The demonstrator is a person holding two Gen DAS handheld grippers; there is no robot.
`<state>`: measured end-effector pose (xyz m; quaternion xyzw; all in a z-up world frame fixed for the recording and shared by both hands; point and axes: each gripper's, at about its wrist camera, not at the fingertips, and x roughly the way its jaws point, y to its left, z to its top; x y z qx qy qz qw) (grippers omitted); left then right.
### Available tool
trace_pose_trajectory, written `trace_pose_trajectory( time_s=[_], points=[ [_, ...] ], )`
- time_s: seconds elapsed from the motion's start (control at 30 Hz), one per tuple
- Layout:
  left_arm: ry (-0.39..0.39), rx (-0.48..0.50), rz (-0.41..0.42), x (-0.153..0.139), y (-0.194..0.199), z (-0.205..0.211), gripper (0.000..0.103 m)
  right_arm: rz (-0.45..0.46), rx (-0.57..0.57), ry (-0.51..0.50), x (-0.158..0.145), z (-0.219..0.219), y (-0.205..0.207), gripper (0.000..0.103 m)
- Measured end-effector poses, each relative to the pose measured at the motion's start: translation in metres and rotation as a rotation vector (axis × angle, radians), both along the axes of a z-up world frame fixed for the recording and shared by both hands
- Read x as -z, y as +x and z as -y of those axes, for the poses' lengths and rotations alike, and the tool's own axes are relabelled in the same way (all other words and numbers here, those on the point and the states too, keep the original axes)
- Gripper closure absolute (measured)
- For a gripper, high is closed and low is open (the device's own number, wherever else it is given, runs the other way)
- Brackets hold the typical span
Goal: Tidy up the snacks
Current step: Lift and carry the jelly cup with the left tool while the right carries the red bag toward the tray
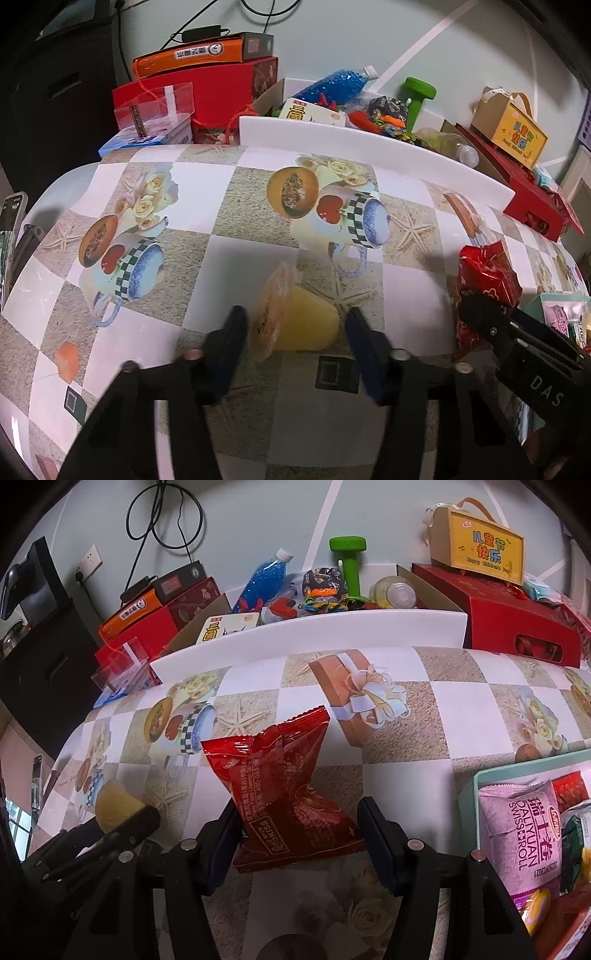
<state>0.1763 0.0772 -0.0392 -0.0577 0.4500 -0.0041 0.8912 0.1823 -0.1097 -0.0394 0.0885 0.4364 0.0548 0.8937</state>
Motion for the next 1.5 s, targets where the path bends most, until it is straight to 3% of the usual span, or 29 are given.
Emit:
trace_pose_trajectory(
  time_s=[0.4, 0.43, 0.53, 0.87, 1.5],
  points=[
    [-0.016, -0.012, 0.008, 0.0, -0.001, -0.002, 0.055, -0.003, -0.005, -0.003, 0.0, -0.001, 0.0, 0.038],
    [-0.02, -0.013, 0.008, -0.001, -0.001, -0.002, 0.055, -0.003, -0.007, -0.003, 0.0, -0.001, 0.0, 0.043],
    [-0.031, -0.019, 0.005, -0.003, -0.003, -0.003, 0.056, -0.001, -0.022, 0.008, -0.002, -0.003, -0.002, 0.044],
    [-0.082, -0.001, 0.041, -0.019, -0.008, -0.001, 0.064, 0.06, -0.031, 0.013, -0.025, -0.004, -0.015, 0.045],
    [-0.123, 0.028, 0.11, -0.046, -0.019, 0.004, 0.064, 0.099, 0.008, 0.034, -0.043, 0.013, -0.028, 0.045]
  ],
)
